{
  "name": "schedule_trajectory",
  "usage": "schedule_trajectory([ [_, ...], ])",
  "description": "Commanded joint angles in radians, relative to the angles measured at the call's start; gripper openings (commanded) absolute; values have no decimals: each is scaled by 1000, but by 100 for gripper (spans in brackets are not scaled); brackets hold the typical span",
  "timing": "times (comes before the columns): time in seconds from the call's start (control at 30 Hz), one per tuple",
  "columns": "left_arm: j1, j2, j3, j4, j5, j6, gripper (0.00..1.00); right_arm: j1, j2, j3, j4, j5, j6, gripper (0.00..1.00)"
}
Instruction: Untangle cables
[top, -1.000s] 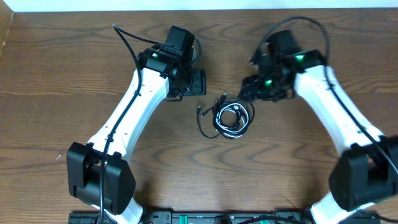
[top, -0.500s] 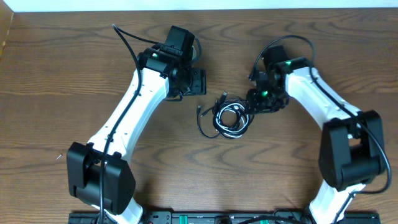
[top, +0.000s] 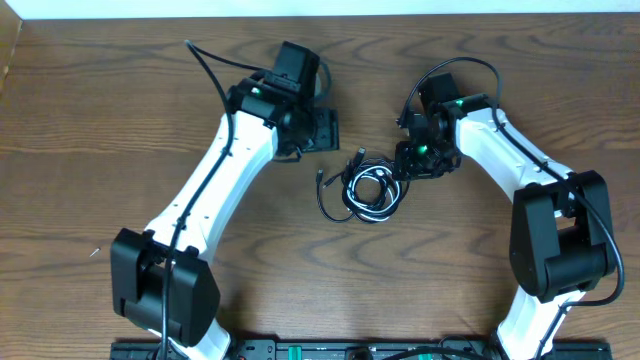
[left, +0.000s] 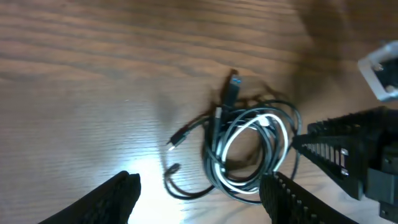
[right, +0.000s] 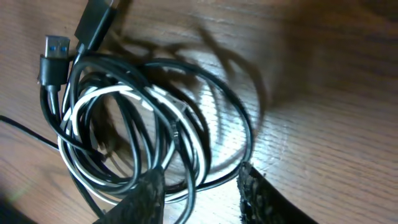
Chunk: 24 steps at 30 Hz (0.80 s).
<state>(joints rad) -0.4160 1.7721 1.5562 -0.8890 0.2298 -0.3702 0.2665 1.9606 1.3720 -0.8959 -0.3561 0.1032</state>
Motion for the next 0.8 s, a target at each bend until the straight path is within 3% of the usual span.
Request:
schedule_trajectory([
  [0.0,-34,0,-4,11,-10,-10,68,-52,-6,14,3,-40,-3,41],
  [0.17,-98,8,-4,35,-11,-9,68,-185,-48,77,2,-92,18,50],
  [0.53,-259,135,-4,193,-14,-5,66,-420,-63,101,-22,-92,83,49],
  [0.7,-311,237,-4,254,-15,-13,52,-421,-63,101,-45,-87,64,48],
  [0.77,-325,267,-4,259,-31,-41,51,-415,-63,101,-46,-80,64,49],
])
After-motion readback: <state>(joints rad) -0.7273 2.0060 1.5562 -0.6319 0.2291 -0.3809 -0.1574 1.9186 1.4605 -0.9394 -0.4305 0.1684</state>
